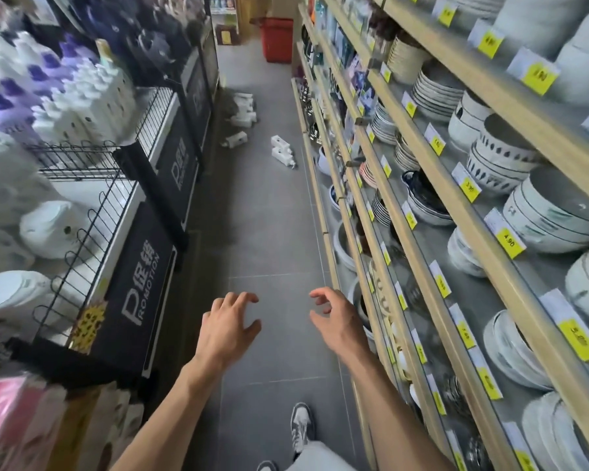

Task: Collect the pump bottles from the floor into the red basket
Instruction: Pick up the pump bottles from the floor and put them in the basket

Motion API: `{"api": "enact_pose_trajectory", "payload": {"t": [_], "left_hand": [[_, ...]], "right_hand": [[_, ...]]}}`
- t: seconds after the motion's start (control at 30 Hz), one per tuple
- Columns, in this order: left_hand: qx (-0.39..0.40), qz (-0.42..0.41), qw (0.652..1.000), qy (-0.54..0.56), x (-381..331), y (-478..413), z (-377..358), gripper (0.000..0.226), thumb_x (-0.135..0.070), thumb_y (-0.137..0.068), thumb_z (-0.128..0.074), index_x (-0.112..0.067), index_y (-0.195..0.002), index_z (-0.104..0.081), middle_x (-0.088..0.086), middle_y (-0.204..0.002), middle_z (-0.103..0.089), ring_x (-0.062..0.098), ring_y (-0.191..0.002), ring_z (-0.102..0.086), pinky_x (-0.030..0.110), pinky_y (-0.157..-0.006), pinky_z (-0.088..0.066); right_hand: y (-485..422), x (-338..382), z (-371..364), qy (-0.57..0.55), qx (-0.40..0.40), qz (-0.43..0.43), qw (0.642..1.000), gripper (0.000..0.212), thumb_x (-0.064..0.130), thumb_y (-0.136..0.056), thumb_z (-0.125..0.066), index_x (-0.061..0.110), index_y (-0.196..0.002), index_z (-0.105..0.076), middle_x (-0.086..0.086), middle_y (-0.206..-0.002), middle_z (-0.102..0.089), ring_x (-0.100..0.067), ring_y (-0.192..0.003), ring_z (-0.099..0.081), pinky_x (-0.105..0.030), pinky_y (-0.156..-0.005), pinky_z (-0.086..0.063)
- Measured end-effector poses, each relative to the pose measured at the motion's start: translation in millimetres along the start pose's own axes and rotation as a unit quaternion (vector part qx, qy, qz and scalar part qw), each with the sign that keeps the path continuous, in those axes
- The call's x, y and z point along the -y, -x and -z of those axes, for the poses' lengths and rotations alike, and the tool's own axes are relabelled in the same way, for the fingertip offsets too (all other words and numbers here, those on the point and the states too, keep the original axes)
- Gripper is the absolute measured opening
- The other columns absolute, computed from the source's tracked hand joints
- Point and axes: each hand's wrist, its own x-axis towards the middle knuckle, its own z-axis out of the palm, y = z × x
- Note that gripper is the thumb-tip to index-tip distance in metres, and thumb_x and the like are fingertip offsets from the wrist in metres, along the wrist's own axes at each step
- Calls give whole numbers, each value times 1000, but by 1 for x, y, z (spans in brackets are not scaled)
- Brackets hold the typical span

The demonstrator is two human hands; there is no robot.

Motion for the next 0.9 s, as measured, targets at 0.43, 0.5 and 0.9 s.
{"api": "enact_pose_trajectory", "payload": {"t": [0.43,0.5,0.9], "left_hand": [[-3,35,999,-31,-16,-103,20,59,-41,-93,-64,-35,-146,-40,-2,-142,-51,23,-129,-49,40,-102,-44],[-4,36,999,-30,-16,-118,23,59,-42,-94,-64,-35,-147,-39,-3,-141,-51,23,-129,-48,40,-103,-44],[6,15,999,-35,3,-238,47,67,-42,-92,-65,-34,-151,-35,-1,-138,-52,26,-128,-48,42,-101,-43]], "right_hand": [[-134,0,34,-1,54,-23,998,33,20,-91,-70,29,-122,-60,9,-118,-60,-11,-103,-59,-32,-90,-52],[-151,4,34,-3,63,-24,998,34,21,-91,-69,29,-123,-60,9,-120,-60,-11,-105,-58,-32,-91,-51],[-264,48,31,48,66,-27,996,36,24,-89,-71,31,-122,-60,11,-120,-61,-12,-107,-60,-32,-92,-50]]}}
